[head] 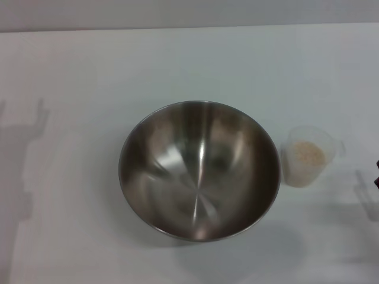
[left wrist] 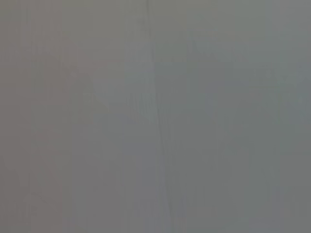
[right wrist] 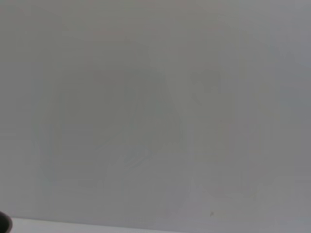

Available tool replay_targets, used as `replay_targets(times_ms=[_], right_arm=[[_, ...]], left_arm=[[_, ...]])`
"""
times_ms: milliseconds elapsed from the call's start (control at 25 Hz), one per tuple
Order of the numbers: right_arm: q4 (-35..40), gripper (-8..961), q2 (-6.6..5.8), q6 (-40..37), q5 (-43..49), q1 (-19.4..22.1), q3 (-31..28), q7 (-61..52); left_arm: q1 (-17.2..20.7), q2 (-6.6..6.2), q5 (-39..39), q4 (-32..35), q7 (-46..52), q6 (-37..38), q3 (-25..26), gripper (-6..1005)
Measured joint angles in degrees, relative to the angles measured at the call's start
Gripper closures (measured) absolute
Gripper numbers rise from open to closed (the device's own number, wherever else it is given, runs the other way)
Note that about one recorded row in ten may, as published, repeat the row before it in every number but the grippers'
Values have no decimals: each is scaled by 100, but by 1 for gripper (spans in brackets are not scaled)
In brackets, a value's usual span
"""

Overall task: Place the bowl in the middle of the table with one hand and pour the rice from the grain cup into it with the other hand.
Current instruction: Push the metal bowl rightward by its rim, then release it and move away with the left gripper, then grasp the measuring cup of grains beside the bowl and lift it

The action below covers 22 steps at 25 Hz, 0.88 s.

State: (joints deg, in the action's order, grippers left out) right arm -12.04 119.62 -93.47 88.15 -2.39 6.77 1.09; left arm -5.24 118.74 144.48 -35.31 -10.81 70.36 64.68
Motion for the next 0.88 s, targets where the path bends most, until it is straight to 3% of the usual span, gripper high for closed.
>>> replay_targets(times_ms=[880], right_arm=[[-78,181,5,907,0,-365,167,5]], left_arm=[[-4,9,1,94,119,15,-9,194]])
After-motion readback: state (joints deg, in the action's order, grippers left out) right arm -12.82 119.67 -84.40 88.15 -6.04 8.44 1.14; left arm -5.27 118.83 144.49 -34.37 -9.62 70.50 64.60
